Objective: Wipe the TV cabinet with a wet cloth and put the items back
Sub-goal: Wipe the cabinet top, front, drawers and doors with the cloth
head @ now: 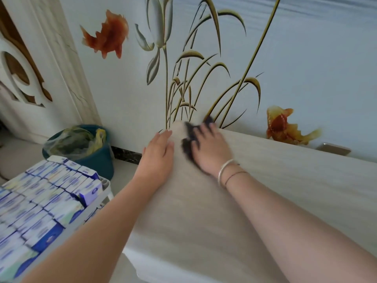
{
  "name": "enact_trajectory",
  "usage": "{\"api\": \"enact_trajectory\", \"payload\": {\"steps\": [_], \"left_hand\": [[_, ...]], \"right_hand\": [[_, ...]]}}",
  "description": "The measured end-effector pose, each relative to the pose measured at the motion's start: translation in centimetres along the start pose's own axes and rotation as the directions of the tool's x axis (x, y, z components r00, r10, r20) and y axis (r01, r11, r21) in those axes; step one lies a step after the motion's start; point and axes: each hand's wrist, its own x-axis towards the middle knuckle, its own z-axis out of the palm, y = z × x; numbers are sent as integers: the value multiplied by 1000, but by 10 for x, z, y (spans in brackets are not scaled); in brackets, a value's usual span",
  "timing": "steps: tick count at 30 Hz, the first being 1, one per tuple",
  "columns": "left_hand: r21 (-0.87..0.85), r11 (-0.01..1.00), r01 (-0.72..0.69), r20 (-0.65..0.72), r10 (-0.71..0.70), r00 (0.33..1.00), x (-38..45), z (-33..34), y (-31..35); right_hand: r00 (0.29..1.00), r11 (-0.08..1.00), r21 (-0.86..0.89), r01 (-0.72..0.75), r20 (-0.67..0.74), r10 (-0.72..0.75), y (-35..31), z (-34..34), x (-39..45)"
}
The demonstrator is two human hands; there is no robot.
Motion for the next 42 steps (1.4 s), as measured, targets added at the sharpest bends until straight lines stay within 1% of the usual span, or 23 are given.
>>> {"api": "enact_trajectory", "payload": {"steps": [2, 4, 5, 6, 8, 9, 10, 11, 13, 15, 17, 19, 22, 25, 27, 28, 29, 31, 32, 35, 38, 40, 42], "left_hand": [[-71, 997, 14, -41, -17, 999, -3, -5, 6], [-103, 992, 71, -24, -74, 997, -8, -11, 12], [-91, 991, 101, -10, -102, 995, -11, -15, 14], [-56, 991, 124, 2, -124, 992, -15, -20, 15], [36, 984, 172, 32, -173, 984, -29, -30, 14], [70, 978, 198, 46, -201, 978, -39, -34, 12], [89, 972, 215, 46, -220, 974, -52, -37, 9], [96, 969, 226, 30, -230, 973, -65, -38, 5], [94, 966, 240, -38, -237, 971, -85, -39, 1], [80, 957, 277, -130, -266, 955, -99, -40, 0], [119, 948, 294, -181, -270, 946, -106, -38, 2], [214, 935, 282, -181, -246, 952, -110, -35, 4], [295, 927, 232, -144, -197, 970, -112, -31, 8], [361, 918, 163, -126, -125, 984, -114, -31, 4], [378, 915, 143, -135, -98, 986, -115, -31, 1], [387, 912, 137, -141, -88, 986, -115, -30, -1], [396, 909, 132, -146, -79, 986, -114, -30, -3], [402, 906, 134, -149, -79, 986, -113, -31, -7], [410, 903, 131, -147, -77, 986, -112, -31, -9], [437, 892, 118, -134, -66, 989, -112, -31, -13], [425, 896, 130, -121, -85, 989, -112, -31, -11], [479, 869, 125, -101, -87, 991, -114, -32, -6], [573, 816, 77, -70, -45, 997, -112, -34, -1]], "right_hand": [[970, 971, 49, 236, 44, -238, -27, -9, -38], [938, 941, 112, 320, 107, -331, -18, -25, -71], [942, 950, 100, 296, 135, -308, -1, -29, -78], [961, 974, 72, 216, 161, -225, 19, -33, -79], [979, 999, -2, -38, 201, 38, 49, -39, -71], [972, 990, -35, -136, 190, 140, 50, -40, -68], [970, 984, -54, -171, 166, 178, 38, -37, -67], [977, 988, -40, -147, 149, 151, 16, -33, -69], [990, 997, 56, 49, 129, -56, -44, -24, -85], [944, 948, 135, 288, 124, -305, -88, -24, -115], [917, 923, 149, 355, 136, -374, -88, -32, -141], [948, 954, 129, 271, 136, -288, -49, -41, -155], [989, 999, 42, -31, 145, 25, 33, -56, -169], [938, 944, -67, -322, 113, 328, 66, -62, -176], [902, 901, -77, -426, 34, 430, 43, -55, -171], [907, 906, -57, -420, 5, 421, 20, -51, -168], [931, 931, -22, -365, -10, 364, -7, -46, -164], [984, 983, 53, -176, -14, 177, -62, -36, -160], [994, 991, 79, -108, 1, 108, -82, -33, -160], [998, 995, 93, -40, 58, 35, -84, -35, -164], [991, 994, 29, -104, 86, 101, -23, -48, -189], [966, 971, -46, -236, 103, 239, 35, -66, -216], [912, 917, -115, -383, 109, 394, 85, -83, -243]]}}
